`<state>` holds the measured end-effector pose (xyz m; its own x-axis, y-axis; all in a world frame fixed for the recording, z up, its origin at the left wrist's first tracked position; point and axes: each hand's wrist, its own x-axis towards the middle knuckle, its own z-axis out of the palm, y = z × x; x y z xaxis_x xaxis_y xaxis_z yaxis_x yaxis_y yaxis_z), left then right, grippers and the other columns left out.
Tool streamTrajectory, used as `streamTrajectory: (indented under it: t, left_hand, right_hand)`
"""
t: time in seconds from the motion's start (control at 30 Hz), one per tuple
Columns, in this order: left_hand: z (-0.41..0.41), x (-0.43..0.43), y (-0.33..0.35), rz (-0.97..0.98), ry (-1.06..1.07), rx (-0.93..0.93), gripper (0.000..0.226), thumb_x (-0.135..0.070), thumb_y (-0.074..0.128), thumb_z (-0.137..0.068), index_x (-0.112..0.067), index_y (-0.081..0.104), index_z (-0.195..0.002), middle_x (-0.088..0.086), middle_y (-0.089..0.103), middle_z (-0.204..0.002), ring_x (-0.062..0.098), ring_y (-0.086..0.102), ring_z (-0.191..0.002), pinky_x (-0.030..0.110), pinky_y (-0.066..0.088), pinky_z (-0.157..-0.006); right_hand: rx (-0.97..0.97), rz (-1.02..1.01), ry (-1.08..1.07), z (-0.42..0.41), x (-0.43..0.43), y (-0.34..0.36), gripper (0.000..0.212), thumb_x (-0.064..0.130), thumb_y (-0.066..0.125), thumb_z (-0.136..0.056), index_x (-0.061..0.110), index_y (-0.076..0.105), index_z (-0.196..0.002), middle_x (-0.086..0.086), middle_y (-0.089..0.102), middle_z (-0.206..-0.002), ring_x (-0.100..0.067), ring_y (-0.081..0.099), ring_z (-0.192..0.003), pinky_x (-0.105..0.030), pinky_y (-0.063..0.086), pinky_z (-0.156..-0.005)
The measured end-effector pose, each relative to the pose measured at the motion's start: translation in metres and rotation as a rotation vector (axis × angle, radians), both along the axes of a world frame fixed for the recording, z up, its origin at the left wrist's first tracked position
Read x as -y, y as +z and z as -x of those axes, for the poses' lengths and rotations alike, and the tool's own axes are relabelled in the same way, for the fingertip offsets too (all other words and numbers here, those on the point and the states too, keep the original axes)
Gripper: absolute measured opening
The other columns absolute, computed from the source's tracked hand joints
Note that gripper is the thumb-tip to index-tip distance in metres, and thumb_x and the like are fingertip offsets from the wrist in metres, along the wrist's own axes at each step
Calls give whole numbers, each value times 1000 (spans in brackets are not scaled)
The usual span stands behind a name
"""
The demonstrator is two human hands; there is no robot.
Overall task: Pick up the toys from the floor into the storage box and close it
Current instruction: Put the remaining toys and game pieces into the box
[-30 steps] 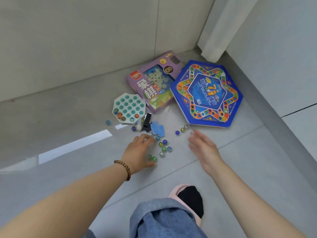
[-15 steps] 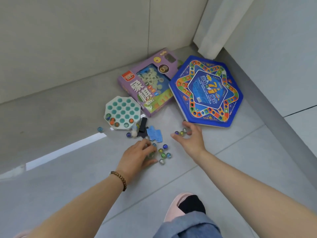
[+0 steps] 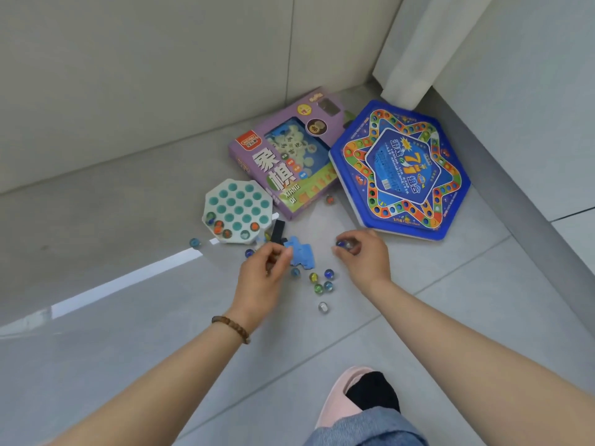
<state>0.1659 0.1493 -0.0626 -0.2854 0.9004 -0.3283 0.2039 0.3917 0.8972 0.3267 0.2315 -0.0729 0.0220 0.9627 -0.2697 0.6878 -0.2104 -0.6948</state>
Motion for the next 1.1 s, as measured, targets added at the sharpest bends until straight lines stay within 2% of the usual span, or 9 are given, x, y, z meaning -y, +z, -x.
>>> streamTrajectory:
  t: [0.17,0.27,0.33,0.47,0.6,0.73,0.9,1.0,1.1]
  left_hand:
    - [-6,-19,22,367,383,994,32,-22,36,-101,-6,61,-89,8,60,-84,15,55,-67,19,53,-51]
    - [-8,-25,23,427,402,1230,31,-23,38,-100,-3,61,-97,16,64,-101,25,63,-84,29,60,-63]
    - [-7,-28,24,441,497,1316,30,-25,42,-99,-5,62,-89,13,64,-92,23,63,-82,29,59,-61]
    - [-5,-34,25,450,619,1271,28,-26,47,-97,-7,60,-81,6,57,-75,15,58,-69,23,56,-48]
    - [-12,-38,29,431,579,1199,29,-26,48,-96,-7,58,-78,6,57,-70,14,61,-56,21,54,-44]
    - [-16,-41,35,417,482,1056,26,-28,47,-96,-10,57,-80,2,52,-66,8,53,-52,16,49,-40]
    - [-11,-42,45,394,330,854,25,-30,43,-98,-14,52,-81,-2,42,-61,2,37,-38,10,33,-33]
    - [-9,-40,50,388,276,787,26,-30,43,-98,-15,52,-80,-3,41,-62,2,36,-39,10,31,-33]
    - [-15,-38,52,388,261,775,27,-28,42,-99,-14,52,-79,-2,41,-62,1,37,-37,10,31,-32]
  right_hand:
    - [-612,259,-142,26,14,40,17,6,70,-81,11,69,-97,2,65,-79,-9,63,-61,-20,55,-68]
    - [-627,373,116,29,21,59,23,12,72,-79,14,69,-101,-2,69,-91,-14,65,-71,-25,55,-74]
    - [-640,409,35,22,15,61,22,17,66,-84,14,65,-106,-6,67,-100,-14,64,-78,-25,54,-74]
    - [-979,579,-529,-6,-7,47,48,28,52,-93,5,42,-135,-13,50,-135,-26,53,-119,-32,46,-95]
    - [-1141,556,-749,-21,-26,37,57,39,52,-91,5,40,-135,-11,44,-142,-22,42,-133,-33,33,-111]
    - [-1212,481,-838,-21,-40,40,27,32,56,-91,11,52,-108,-7,57,-127,-20,51,-124,-32,43,-100]
    - [-1234,344,-688,-41,-32,52,22,22,56,-91,17,53,-112,2,70,-91,-8,69,-82,-22,56,-80]
    - [-1160,298,-642,-80,-13,61,17,22,54,-92,21,55,-109,7,74,-83,-3,70,-75,-17,56,-62]
    - [-1057,325,-658,-124,22,66,16,22,51,-93,23,56,-107,9,74,-85,-2,70,-76,-17,56,-61]
